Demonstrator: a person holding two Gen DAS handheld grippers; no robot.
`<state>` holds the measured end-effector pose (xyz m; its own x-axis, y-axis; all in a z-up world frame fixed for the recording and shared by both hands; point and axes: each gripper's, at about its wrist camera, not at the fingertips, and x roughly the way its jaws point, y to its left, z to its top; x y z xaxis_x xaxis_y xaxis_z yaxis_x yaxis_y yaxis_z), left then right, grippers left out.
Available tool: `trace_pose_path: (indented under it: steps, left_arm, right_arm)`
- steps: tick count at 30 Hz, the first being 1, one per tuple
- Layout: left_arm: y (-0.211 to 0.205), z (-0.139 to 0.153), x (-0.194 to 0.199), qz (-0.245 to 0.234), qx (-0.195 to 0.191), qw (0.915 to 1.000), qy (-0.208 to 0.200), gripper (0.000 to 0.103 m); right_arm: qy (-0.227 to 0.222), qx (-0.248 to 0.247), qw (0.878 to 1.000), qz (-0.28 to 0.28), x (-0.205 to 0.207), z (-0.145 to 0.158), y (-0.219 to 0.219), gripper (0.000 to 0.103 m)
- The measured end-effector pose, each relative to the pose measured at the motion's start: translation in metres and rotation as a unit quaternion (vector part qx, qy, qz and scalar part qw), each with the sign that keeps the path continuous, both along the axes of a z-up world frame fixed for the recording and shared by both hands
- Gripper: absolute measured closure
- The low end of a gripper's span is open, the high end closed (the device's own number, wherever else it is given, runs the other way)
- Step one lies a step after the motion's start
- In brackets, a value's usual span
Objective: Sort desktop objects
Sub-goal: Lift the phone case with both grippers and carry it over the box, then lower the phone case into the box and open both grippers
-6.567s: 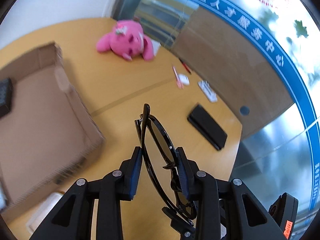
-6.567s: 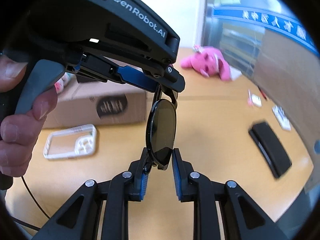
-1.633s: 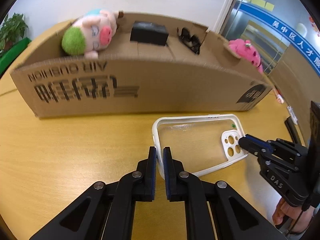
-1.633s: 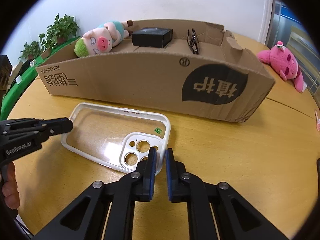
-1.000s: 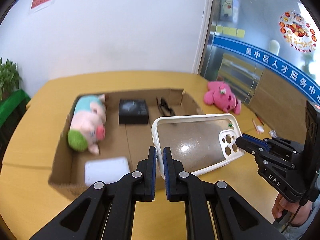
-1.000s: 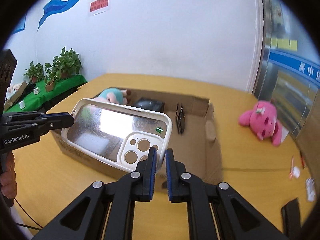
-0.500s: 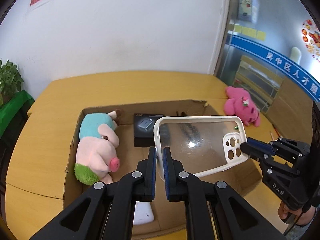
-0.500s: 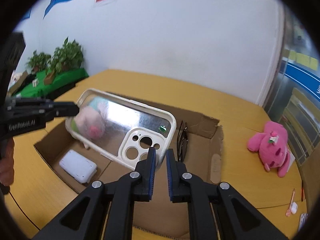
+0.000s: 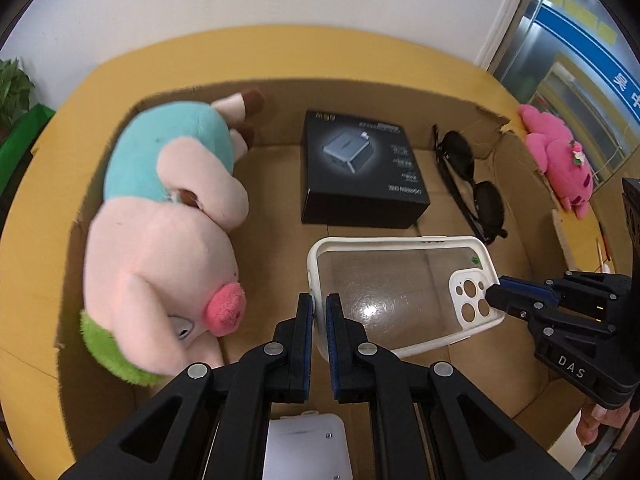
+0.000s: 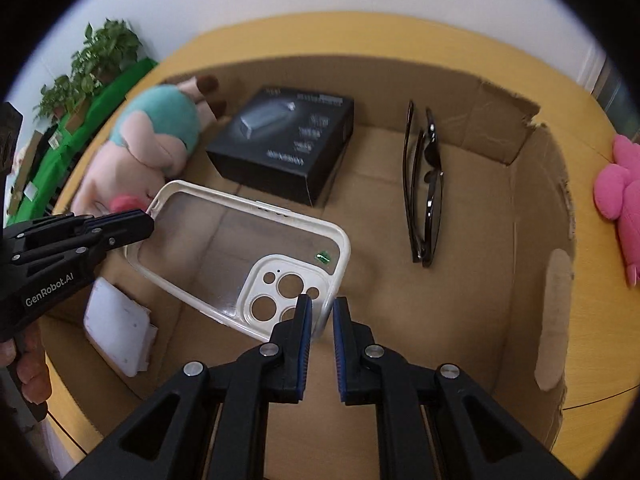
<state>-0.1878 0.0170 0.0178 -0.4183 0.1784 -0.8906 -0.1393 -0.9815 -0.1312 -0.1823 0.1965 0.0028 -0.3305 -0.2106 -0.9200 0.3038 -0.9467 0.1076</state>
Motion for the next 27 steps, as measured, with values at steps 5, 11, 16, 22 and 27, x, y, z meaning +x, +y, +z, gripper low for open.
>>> trace_pose_path:
  steps: [5, 11, 16, 22, 27]
  left_arm:
    - [0.006, -0.017, -0.005, 0.006, -0.017, 0.9993, -0.033, 0.097]
    - [-0.01, 0.01, 0.022, 0.033, -0.02, 0.9988, 0.029, 0.032]
    - [-0.022, 0.056, 0.1, 0.035, -0.035, 0.9805, 0.19, 0.007]
    - [-0.02, 0.048, 0.21, 0.079, -0.061, 0.9064, 0.411, 0.0]
    - [-0.016, 0.018, 0.195, 0.081, -0.115, 0.912, 0.385, 0.0]
  right_arm:
    - [-0.061, 0.021, 0.998, 0.011, -0.007, -0.027, -0.007, 0.092]
    - [-0.026, 0.025, 0.999, 0.004, 0.015, -0.015, -0.005, 0.046]
    - [0.179, 0.031, 0.983, -0.008, 0.101, 0.04, 0.004, 0.024]
    - [0.29, -0.018, 0.955, -0.056, 0.19, 0.042, 0.021, 0.022]
    - [0.307, 0.009, 0.949, -0.076, 0.172, 0.027, 0.013, 0.022]
